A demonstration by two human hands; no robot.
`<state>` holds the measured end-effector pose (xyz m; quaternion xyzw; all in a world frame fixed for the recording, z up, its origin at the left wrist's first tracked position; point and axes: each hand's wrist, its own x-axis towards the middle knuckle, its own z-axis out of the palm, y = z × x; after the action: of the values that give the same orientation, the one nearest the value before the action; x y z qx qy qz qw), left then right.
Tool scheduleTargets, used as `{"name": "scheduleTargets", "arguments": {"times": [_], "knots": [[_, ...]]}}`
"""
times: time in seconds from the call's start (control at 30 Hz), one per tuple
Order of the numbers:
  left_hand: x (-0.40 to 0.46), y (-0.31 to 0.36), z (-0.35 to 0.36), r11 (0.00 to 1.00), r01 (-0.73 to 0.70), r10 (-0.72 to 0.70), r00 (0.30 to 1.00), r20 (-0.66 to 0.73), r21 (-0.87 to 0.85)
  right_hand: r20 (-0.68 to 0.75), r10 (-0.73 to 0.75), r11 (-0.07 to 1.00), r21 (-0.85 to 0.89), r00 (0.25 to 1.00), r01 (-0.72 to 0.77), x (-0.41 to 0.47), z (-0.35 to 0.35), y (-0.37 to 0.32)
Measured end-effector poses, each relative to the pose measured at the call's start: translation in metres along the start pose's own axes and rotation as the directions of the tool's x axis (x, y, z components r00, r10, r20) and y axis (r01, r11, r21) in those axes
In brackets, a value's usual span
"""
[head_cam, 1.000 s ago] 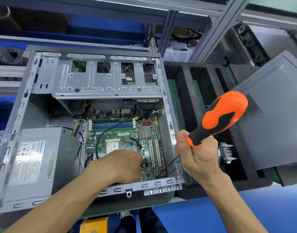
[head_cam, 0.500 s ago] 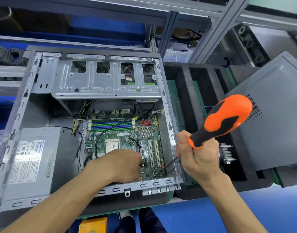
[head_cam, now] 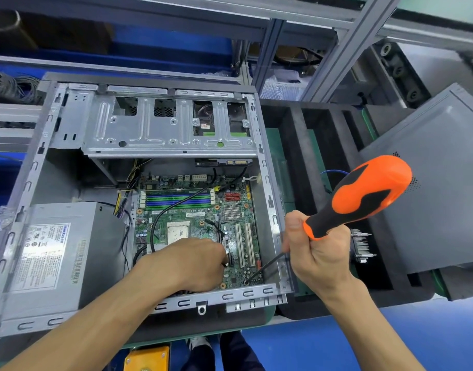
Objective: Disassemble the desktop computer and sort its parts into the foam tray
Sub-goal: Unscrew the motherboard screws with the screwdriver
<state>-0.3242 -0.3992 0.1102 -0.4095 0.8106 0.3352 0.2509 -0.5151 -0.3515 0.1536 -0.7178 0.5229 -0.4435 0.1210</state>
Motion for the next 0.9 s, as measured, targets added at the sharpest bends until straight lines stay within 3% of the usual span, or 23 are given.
{"name": "scheduleTargets", "arguments": {"times": [0.73,0.9], "knots": [[-0.002,0.0,-0.003,1.0,-0.002,0.002,1.0,0.02,-0.004,-0.017,0.006,1.0,-0.016,1.0,-0.007,-0.008,-0.002,0.004],[0.0,0.0,-0.004,1.0,0.004,-0.005,0.999,0.032,0.011,0.118,0.008,1.0,0.023,0.993,-0.01,-0.008,-0.003,-0.004]]}}
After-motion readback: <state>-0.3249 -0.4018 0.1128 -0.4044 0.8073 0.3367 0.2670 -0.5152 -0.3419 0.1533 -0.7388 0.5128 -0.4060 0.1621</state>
